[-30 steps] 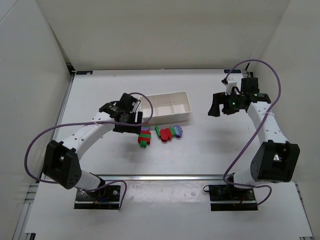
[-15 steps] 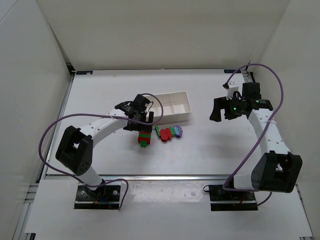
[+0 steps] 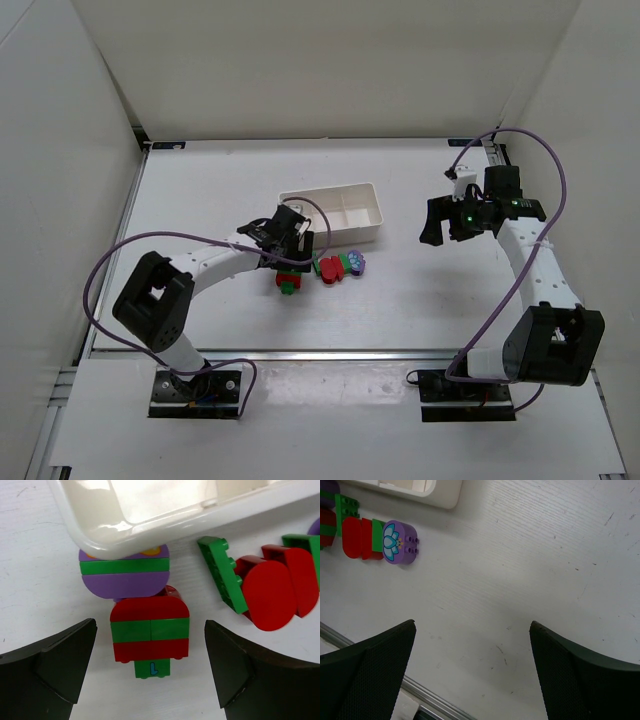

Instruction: Sort the legos into containers by color

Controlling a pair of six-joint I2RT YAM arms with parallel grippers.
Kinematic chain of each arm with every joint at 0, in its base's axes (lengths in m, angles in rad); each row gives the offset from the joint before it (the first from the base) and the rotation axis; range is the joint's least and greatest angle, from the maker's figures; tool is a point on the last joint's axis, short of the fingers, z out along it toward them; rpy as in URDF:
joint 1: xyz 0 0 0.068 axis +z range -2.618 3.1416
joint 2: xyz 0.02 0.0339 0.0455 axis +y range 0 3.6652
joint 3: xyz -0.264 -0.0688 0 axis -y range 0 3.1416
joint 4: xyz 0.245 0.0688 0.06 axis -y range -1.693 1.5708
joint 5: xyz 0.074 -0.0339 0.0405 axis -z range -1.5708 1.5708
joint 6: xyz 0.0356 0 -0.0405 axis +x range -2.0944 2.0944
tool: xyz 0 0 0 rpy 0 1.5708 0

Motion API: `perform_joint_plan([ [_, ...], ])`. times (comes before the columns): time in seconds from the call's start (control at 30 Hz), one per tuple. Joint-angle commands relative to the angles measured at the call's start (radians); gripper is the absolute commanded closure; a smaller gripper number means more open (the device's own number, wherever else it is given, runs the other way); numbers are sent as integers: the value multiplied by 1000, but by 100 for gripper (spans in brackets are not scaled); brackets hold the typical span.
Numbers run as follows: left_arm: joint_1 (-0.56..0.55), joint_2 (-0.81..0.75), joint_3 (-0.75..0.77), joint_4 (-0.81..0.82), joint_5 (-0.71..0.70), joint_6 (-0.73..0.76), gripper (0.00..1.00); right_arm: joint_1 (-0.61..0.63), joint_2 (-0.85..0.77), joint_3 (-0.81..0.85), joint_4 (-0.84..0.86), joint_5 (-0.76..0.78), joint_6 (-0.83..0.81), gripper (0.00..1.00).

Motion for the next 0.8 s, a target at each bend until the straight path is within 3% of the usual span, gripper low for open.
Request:
perform_joint_plan([
  [0.0, -5, -20, -20, 67, -72, -21, 1, 1, -17, 0, -14, -4, -14, 2],
  [0.47, -3, 26, -75, 116, -42, -58, 2, 3, -40, -35, -30, 17, -30, 2],
  [0.6, -9, 19, -95, 116, -29, -68, 7, 1, -40, -46, -24, 23, -33, 2],
  [0.7, -9, 9, -110, 116, -23, -70, 16, 1, -40, -57, -19, 22, -31, 2],
  [0.77, -9, 4, -121, 120, -23, -64, 28, 3, -41, -64, -16, 22, -30, 2],
])
